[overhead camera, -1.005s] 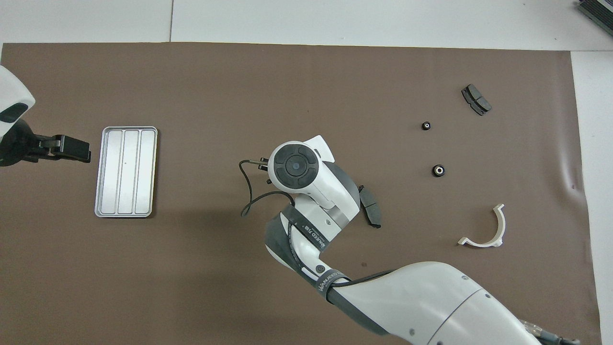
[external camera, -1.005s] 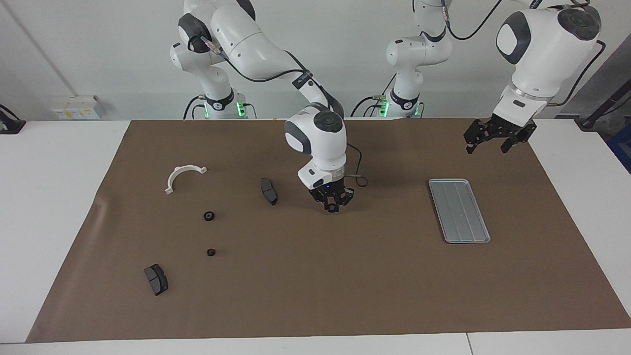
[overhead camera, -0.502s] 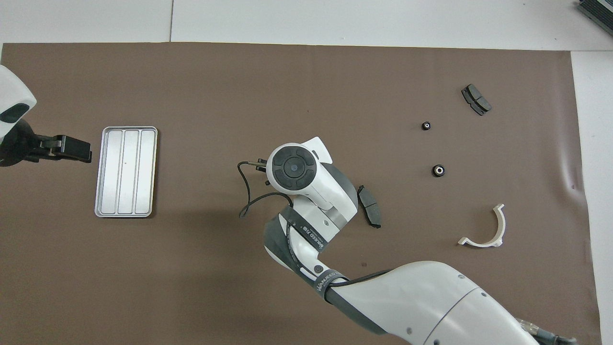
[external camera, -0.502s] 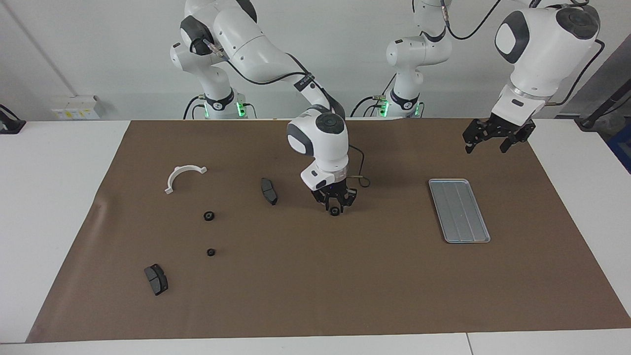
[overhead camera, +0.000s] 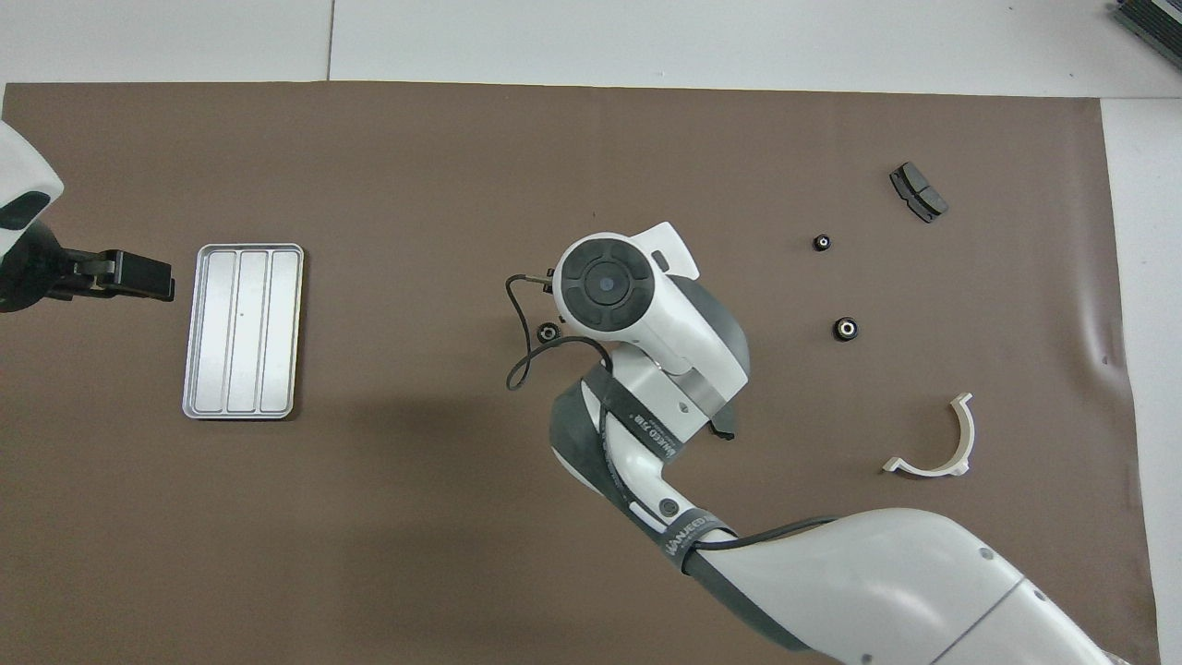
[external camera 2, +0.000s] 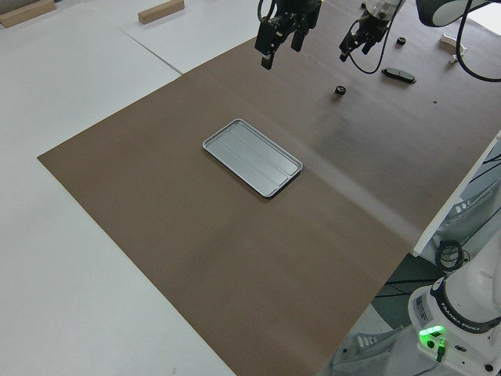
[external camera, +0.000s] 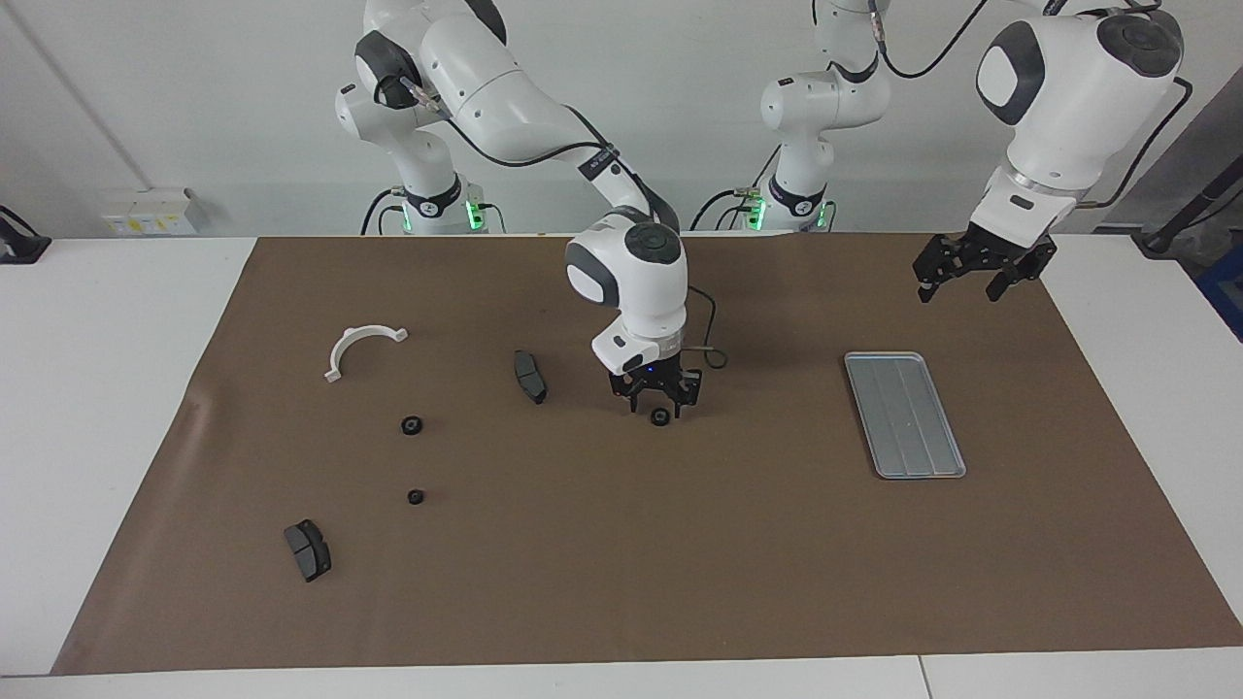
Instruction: Pick bearing gear from pile to tray
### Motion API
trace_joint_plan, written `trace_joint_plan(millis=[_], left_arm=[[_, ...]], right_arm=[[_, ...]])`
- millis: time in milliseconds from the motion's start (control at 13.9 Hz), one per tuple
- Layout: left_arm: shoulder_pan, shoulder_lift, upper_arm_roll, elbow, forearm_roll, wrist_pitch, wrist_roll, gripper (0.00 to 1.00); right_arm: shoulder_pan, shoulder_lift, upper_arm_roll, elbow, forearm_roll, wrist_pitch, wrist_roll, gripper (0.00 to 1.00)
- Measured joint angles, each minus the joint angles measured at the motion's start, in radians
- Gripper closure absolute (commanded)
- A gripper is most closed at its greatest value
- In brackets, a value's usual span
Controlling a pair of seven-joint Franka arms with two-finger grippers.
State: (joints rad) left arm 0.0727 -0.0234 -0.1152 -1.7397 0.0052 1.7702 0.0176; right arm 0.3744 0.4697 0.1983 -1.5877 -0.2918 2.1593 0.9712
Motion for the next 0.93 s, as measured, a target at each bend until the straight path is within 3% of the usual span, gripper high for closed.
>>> trace_joint_plan(millis=[287,502,933], left_arm=[[-0.061,0.004,-0.014,-0.010,-0.027,0.008,-0.161,0.00],[-0.160,0.035,-0.018,-0.009,-0.040,0.029,-0.307,0.00],[-0.343,0.188,-0.022,0.033,-0.042,0.115,-0.506,0.00]], right_arm=[[-0.163,-0.127,0.000,-0.095,0.005,-0.089,-0.325,0.00],[-0.292,-0.153,0.000,-0.170,0.055,-0.087,-0.640,0.00],[-0.443,-0.175,0.000,-0.401,0.129,0.144,-1.037,0.00]])
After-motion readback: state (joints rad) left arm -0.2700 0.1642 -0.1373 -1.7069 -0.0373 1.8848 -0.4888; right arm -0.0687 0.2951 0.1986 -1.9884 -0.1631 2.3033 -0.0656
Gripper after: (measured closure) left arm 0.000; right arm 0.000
